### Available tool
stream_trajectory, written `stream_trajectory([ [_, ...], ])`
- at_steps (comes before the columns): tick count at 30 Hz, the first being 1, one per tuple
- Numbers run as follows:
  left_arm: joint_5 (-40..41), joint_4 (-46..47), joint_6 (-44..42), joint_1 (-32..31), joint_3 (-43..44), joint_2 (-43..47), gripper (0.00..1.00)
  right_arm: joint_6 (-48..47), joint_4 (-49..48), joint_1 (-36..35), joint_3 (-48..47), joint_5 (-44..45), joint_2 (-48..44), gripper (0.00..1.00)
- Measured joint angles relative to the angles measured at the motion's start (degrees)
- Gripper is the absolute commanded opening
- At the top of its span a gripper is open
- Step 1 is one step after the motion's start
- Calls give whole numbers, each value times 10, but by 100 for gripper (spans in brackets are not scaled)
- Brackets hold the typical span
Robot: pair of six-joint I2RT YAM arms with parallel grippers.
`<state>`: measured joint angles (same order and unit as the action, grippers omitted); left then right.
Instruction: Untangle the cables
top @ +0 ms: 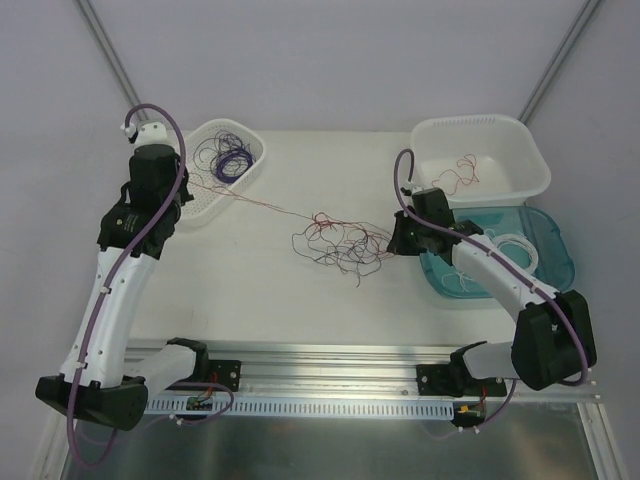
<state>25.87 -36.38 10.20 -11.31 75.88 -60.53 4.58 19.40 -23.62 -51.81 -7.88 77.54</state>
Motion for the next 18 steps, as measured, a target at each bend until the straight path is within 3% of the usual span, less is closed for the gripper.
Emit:
stream_trajectory([
  [8,101,-17,-37,21,74,-27,0,-4,49,24,-7,18,-29,1],
  [13,43,-21,-38,21,71,-24,0,-11,73,24,-18,25,-41,4],
  [16,-63,-21,-31,21,49,-11,0,-19,80,24,-29,23,-50,18],
  [17,-96,-21,-26,20,42,-8,0,-22,81,24,-33,20,-52,33],
  [18,-135,-21,-19,20,33,-6,0,-25,82,24,-37,17,-54,39],
])
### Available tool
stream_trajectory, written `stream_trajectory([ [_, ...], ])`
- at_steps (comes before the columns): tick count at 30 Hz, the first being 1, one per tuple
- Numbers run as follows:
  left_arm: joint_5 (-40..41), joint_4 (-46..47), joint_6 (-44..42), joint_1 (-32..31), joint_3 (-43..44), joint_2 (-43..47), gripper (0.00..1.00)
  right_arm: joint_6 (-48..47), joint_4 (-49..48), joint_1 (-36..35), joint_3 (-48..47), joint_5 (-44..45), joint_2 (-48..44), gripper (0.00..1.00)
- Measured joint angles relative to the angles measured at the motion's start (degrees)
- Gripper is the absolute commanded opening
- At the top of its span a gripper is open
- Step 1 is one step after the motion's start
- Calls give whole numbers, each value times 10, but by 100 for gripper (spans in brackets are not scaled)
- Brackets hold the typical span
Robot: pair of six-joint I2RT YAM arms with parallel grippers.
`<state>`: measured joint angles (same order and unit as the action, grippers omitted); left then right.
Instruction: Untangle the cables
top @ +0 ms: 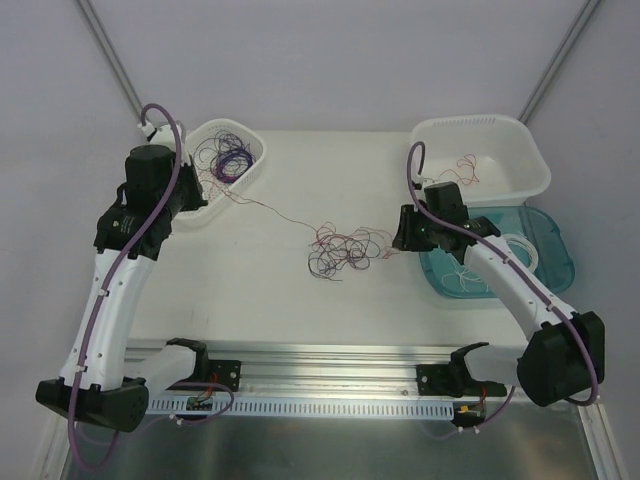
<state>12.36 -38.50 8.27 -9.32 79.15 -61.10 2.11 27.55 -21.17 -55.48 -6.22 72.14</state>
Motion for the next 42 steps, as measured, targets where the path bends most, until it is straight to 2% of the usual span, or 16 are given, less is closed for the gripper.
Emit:
stream_trajectory([
  [5,-148,6,27,-23,-49,2,0,-31,6,-10,-32,-23,-9,66],
  [8,-185,7,30,-62,-69,-5,0,-48,6,-37,-55,-37,-16,73],
  [14,-226,24,34,-132,-72,-31,0,-58,-54,-119,-82,-95,-13,76],
  [27,-256,50,58,-178,-78,-43,0,-20,-198,-223,-177,-188,123,75],
  [31,-257,53,60,-185,-83,-45,0,-8,-221,-239,-204,-204,153,68],
  [33,-257,53,61,-188,-85,-45,0,-3,-228,-242,-212,-212,165,54],
  [34,-257,53,61,-189,-85,-45,0,-1,-230,-243,-215,-216,171,41],
  [36,-257,53,61,-189,-87,-45,0,3,-235,-243,-218,-219,180,28],
  [37,-257,54,61,-189,-87,-45,0,5,-235,-243,-218,-221,184,14],
  [39,-256,56,61,-189,-88,-45,1,4,-234,-242,-218,-221,187,3],
  [42,-252,63,61,-189,-92,-43,5,4,-234,-240,-217,-218,186,1],
])
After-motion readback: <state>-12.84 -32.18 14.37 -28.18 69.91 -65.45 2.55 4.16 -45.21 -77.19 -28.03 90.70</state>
